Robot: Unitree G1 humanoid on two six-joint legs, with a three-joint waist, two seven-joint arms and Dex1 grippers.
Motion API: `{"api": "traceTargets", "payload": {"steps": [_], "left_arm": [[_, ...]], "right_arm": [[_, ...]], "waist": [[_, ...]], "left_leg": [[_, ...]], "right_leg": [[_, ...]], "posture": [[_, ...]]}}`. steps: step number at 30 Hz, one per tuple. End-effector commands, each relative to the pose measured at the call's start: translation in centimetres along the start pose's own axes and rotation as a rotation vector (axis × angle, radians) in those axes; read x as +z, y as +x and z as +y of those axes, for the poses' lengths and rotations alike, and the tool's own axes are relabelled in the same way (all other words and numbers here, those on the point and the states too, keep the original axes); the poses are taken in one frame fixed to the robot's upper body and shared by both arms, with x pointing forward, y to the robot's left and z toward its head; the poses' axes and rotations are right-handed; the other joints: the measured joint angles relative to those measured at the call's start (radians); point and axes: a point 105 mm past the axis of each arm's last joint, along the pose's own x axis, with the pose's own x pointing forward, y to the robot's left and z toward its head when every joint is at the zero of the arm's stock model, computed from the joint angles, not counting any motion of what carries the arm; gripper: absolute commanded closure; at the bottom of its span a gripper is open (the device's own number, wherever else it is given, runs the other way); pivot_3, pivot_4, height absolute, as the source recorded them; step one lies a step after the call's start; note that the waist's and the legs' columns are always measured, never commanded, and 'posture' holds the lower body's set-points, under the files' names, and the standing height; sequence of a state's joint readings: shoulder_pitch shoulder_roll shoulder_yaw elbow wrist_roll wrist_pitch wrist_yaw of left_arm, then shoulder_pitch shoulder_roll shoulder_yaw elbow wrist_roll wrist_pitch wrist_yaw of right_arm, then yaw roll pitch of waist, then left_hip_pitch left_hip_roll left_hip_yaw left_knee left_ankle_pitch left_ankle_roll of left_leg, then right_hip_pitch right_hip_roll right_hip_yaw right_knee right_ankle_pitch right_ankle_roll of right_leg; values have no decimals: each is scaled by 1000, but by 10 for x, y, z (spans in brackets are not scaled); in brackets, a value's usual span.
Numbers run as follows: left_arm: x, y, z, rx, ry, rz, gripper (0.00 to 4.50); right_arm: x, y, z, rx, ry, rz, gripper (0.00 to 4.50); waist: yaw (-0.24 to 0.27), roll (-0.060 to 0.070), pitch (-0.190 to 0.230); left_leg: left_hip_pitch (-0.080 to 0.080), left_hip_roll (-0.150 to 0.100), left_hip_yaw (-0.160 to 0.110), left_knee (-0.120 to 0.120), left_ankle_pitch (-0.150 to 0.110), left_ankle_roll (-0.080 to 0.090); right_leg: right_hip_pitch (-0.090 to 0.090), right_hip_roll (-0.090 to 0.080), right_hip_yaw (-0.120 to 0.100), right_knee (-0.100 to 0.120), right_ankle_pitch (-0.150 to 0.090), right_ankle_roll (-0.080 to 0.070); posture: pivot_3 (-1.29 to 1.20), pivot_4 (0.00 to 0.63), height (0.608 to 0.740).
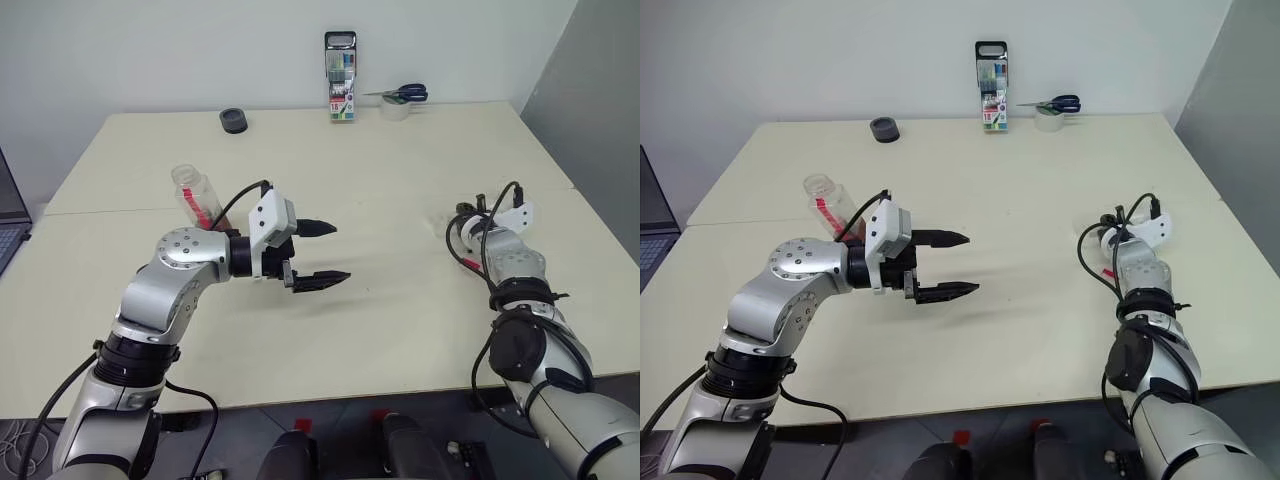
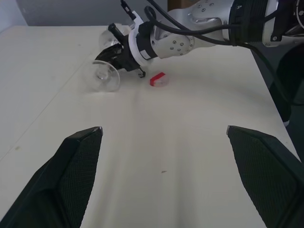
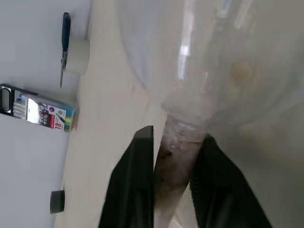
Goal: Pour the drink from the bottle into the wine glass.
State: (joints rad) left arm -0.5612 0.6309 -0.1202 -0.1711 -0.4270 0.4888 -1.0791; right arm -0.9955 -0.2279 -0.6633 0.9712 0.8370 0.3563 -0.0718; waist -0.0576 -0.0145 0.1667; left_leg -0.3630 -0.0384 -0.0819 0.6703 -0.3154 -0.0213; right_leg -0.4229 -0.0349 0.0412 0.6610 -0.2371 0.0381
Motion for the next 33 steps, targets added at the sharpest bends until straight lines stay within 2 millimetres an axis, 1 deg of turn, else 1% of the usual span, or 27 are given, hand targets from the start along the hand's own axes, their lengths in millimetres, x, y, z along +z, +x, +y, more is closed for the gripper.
{"api": "traceTargets", "payload": {"steps": [1, 3, 5, 8, 9, 10, 12, 14, 18, 21, 26, 29, 31, 33], "left_arm": [[10, -1, 6, 10, 52, -18, 0], [11, -1, 10, 17, 60, -19, 0], [12, -1, 13, 29, 64, -20, 0], [10, -1, 16, 37, 68, -17, 0], [10, -1, 17, 37, 69, -17, 0], [10, -1, 17, 38, 70, -18, 0], [10, -1, 17, 39, 70, -19, 0], [9, -1, 18, 44, 71, -18, 0], [9, -3, 20, 52, 71, -18, 0], [7, -4, 20, 54, 70, -16, 0], [7, -3, 21, 57, 70, -14, 0], [7, -2, 22, 56, 76, -16, 0], [7, -3, 25, 67, 89, -19, 0], [10, -5, 30, 95, 113, -22, 0]], "right_arm": [[0, -1, 9, 29, -241, -7, 4256], [-4, -3, 25, 105, -484, -39, 4256], [-15, -9, 40, 200, -770, -69, 4256], [-34, -18, 47, 292, -1006, -105, 4256], [-42, -23, 48, 327, -1097, -117, 4256], [-48, -26, 46, 349, -1145, -121, 4256], [-58, -32, 36, 352, -1163, -102, 4256], [-61, -36, 20, 300, -1111, -82, 4256], [-67, -50, 0, 268, -1151, -47, 4256], [-71, -64, -15, 237, -1159, -16, 4256], [-80, -84, -27, 242, -1183, 30, 4256], [-85, -90, -31, 246, -1200, 53, 4256], [-89, -92, -29, 274, -1230, 57, 4256], [-91, -90, -20, 310, -1245, 43, 4256]], "waist": [[3, 0, 0], [2, 0, 0], [2, 0, 0], [2, 0, 0], [2, 0, 0], [2, 0, 0], [1, 0, 0], [2, 0, 0], [4, 0, 0], [7, -1, -1], [12, -2, -2], [14, -2, -2], [16, -3, -3], [19, -3, -3]], "left_leg": [[0, 0, -1, 0, 0, 0], [0, -1, 0, 0, 0, 0], [0, -1, -1, 1, 0, 0], [-1, -1, -1, 0, 1, -1], [-1, -1, -1, 0, 1, -2], [-1, -1, -1, 0, 2, -4], [-1, -1, -1, 0, 2, -4], [-1, 0, -1, 0, 2, -4], [-1, 0, -1, 0, 2, -4], [-1, 0, -2, 0, 2, -4], [0, -1, -2, 1, 2, -4], [0, -1, -2, 1, 2, -4], [0, -1, -3, 1, 2, -4], [0, -1, -2, 1, 2, -4]], "right_leg": [[0, 0, -1, 0, 0, 0], [0, 0, 0, 0, 0, 0], [0, 0, -1, -1, 0, 0], [-1, 0, 0, 0, 0, 0], [-1, 0, 0, 0, 0, 0], [-1, -1, 0, 0, 0, 0], [-2, -1, 0, 0, 0, 0], [-2, -1, 0, 0, 0, 0], [-2, -2, 0, 0, 0, 0], [-1, -2, -1, -1, 0, 0], [0, -1, -1, -1, 0, 0], [0, -1, -1, -1, 0, 0], [1, -1, -2, -1, 0, 0], [1, 0, -2, -1, 0, 0]], "posture": [[0, 150, 740], [0, 150, 740], [0, 150, 740], [0, 150, 740], [0, 150, 740], [0, 150, 740], [0, 150, 740], [0, 150, 740], [0, 150, 740], [0, 150, 740], [0, 150, 740], [0, 150, 740], [0, 150, 740], [0, 150, 740]]}}
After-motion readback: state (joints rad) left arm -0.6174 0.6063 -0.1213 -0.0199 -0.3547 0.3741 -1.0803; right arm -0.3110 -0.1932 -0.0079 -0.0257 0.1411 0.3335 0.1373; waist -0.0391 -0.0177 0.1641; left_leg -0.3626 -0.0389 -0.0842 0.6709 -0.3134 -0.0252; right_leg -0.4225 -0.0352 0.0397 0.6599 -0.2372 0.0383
